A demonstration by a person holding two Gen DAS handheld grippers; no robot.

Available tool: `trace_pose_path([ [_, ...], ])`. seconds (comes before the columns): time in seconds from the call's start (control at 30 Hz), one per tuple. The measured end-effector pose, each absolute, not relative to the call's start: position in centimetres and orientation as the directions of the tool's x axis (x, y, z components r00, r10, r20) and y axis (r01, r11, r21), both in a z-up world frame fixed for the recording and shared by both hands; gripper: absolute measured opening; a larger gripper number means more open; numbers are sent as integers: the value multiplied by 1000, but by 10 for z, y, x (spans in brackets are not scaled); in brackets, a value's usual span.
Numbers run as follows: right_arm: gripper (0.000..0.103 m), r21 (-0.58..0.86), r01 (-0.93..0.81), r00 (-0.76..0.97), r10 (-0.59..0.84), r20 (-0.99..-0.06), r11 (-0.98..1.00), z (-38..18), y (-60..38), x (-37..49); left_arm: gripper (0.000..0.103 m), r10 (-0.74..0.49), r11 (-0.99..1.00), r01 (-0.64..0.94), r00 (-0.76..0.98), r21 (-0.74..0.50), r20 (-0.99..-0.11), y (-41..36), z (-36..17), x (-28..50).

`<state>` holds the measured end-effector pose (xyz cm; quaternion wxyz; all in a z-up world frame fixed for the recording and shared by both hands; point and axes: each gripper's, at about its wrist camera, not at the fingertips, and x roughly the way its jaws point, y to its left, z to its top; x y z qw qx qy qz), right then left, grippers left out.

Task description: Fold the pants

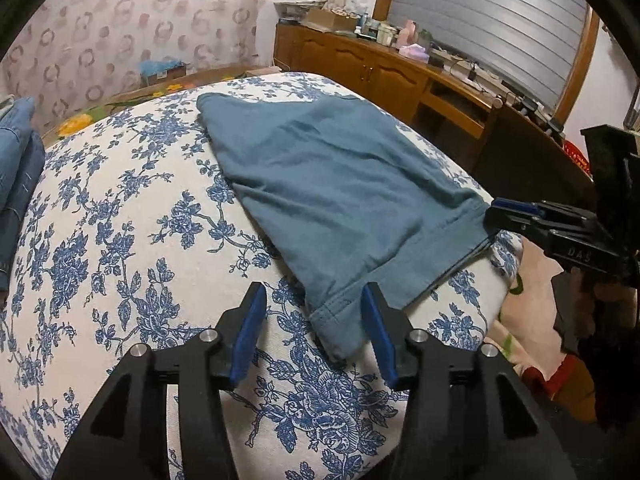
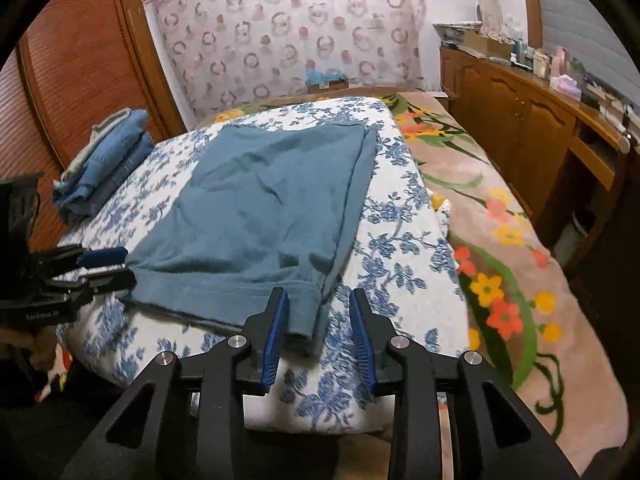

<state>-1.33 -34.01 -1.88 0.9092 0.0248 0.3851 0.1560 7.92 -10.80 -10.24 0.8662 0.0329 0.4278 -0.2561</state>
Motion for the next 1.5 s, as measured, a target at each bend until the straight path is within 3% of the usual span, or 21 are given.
trace_pose_path([
  [0.67,34,155,-295,631,315,-709,943,-35,-328,-13,53,-414,866,475,505,-157,-758,-111,-114,81],
  [0.77,30,172,-296,628,327,-706,939,-36,-331,-15,53,-413,866,476,505,-154,-758,-111,-114,81],
  [0.83,19,204,-314,615,362,-700,927,-35,-332,-15,53,-413,865,478,506,-152,-758,-112,-114,82],
  [1.4,17,202,-315,622,363,-694,927,-36,-328,-19,54,-434,854,492,490,-172,-756,-116,-113,81],
  [1.47,17,204,-317,621,365,-693,926,-36,-328,-19,44,-464,836,511,466,-199,-754,-119,-113,79],
  [1.5,17,205,-317,621,366,-693,926,-36,-328,-19,44,-472,831,518,459,-204,-753,-120,-112,78],
])
